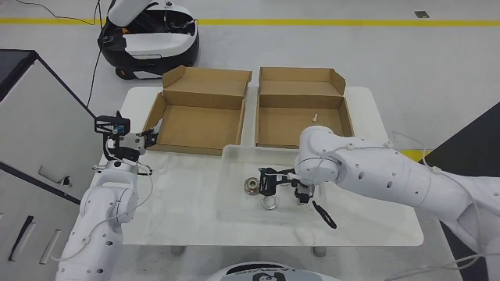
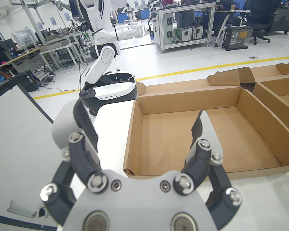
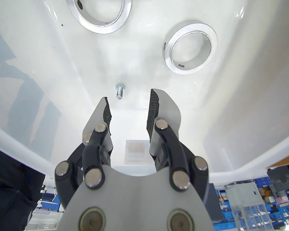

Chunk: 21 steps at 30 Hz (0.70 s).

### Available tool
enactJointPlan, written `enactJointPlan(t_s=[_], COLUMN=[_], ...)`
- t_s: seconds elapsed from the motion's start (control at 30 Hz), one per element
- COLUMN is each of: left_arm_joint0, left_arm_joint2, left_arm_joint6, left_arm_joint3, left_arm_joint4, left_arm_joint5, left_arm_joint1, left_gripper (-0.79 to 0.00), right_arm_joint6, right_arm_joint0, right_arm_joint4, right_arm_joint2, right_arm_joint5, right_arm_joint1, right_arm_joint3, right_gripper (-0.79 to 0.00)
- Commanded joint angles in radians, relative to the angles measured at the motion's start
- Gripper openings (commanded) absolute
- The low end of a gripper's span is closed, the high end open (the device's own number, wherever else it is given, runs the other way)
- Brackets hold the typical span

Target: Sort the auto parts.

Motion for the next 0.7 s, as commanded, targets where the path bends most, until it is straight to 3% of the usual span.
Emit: enactJointPlan(t_s=[0.0,0.67], left_arm_joint0=[0.000,0.000], left_arm_joint2=[0.000,0.000], left_arm_joint6=[0.000,0.000], left_arm_joint3=[0.000,0.000], left_arm_joint4=[0.000,0.000], left_arm_joint5=[0.000,0.000], left_arm_joint1=[0.000,0.000], left_gripper=[0.000,0.000], right_arm_joint6=[0.000,0.000], right_arm_joint0=[-0.003,-0.023], right_arm_joint4=[-0.005,-0.014], right_arm_joint2=[0.000,0.000], right_arm_joint5=[0.000,0.000], right_arm_joint1=[-0.002,0.009], right_arm_joint3=[0.000,-0.023], right_gripper=[-0.400,-0.422])
